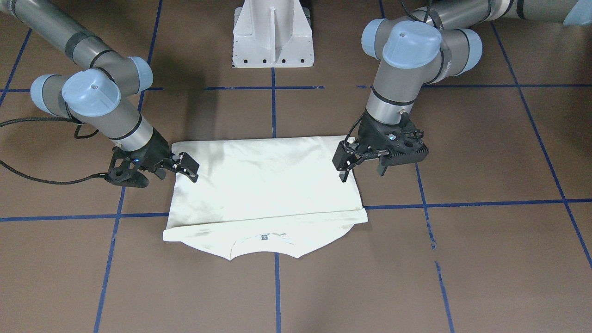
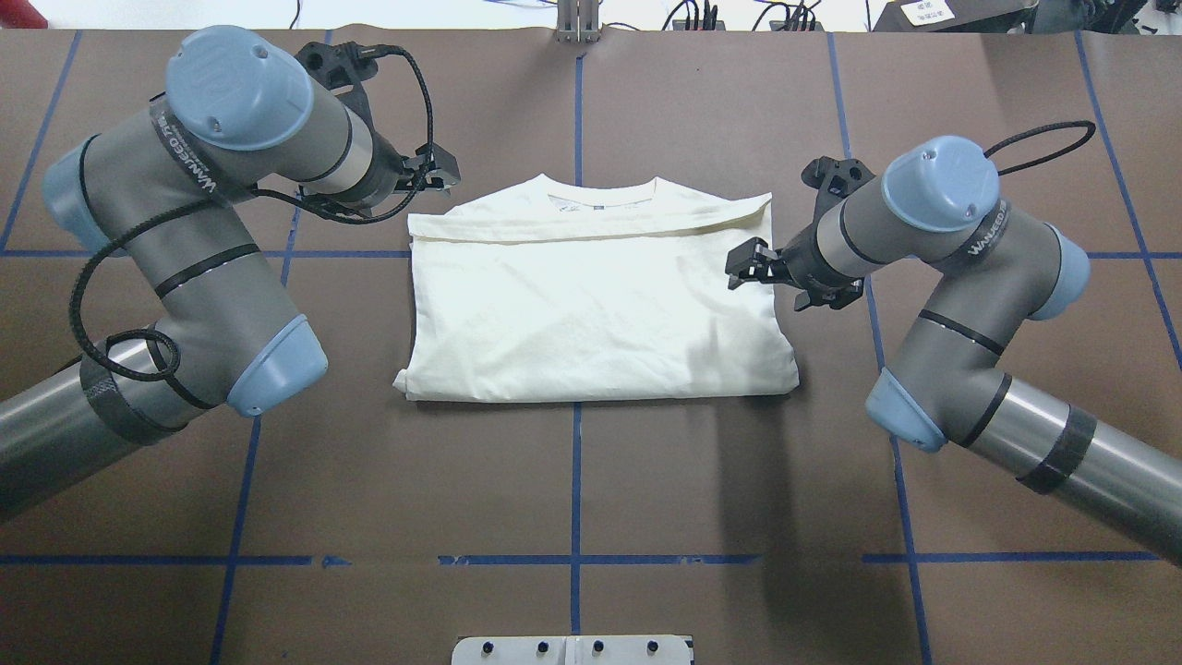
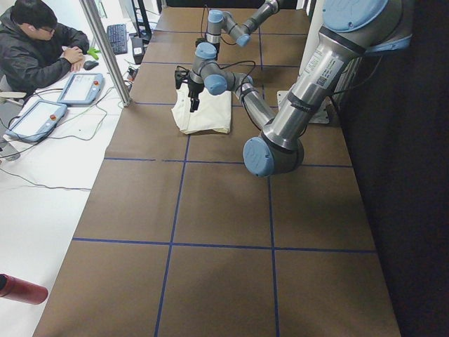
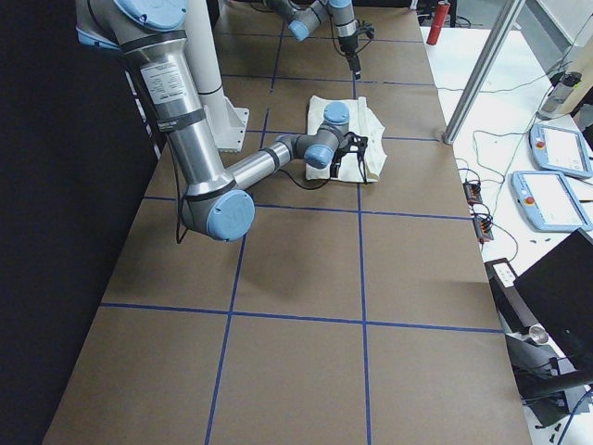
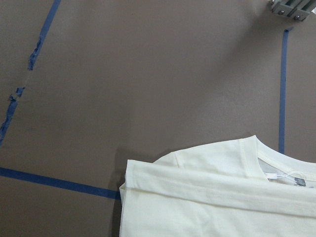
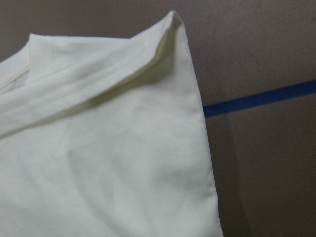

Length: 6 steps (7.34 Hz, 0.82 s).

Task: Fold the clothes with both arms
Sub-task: 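Raise the left gripper while the right gripper moves to the shirt's side edge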

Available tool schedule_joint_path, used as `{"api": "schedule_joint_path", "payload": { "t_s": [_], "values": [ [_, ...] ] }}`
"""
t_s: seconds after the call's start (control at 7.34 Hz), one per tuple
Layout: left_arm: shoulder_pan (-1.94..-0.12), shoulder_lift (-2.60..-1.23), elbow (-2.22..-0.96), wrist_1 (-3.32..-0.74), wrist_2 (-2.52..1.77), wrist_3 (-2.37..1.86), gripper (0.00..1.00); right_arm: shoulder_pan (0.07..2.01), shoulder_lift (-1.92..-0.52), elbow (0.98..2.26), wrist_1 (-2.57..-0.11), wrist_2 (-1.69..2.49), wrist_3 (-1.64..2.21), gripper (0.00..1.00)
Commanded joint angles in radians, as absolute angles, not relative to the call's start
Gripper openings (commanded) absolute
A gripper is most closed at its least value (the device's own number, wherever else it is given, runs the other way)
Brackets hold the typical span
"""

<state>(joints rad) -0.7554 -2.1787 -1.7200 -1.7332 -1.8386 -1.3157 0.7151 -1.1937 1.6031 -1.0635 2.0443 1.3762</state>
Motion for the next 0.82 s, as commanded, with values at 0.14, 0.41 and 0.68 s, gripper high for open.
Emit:
{"api": "schedule_joint_path", "payload": {
  "t_s": [0.14, 0.41, 0.68],
  "values": [
    [-0.743, -2.175, -1.727, -1.727, -1.839, -1.318, 1.00, 0.673, -1.250, 1.654, -1.066, 2.042, 1.378, 1.00],
    [-0.742, -2.175, -1.732, -1.727, -1.839, -1.316, 1.00, 0.650, -1.272, 1.670, -1.066, 2.042, 1.379, 0.83],
    [-0.742, -2.175, -1.732, -1.727, -1.839, -1.316, 1.00, 0.644, -1.272, 1.664, -1.068, 2.045, 1.378, 0.51]
  ]
}}
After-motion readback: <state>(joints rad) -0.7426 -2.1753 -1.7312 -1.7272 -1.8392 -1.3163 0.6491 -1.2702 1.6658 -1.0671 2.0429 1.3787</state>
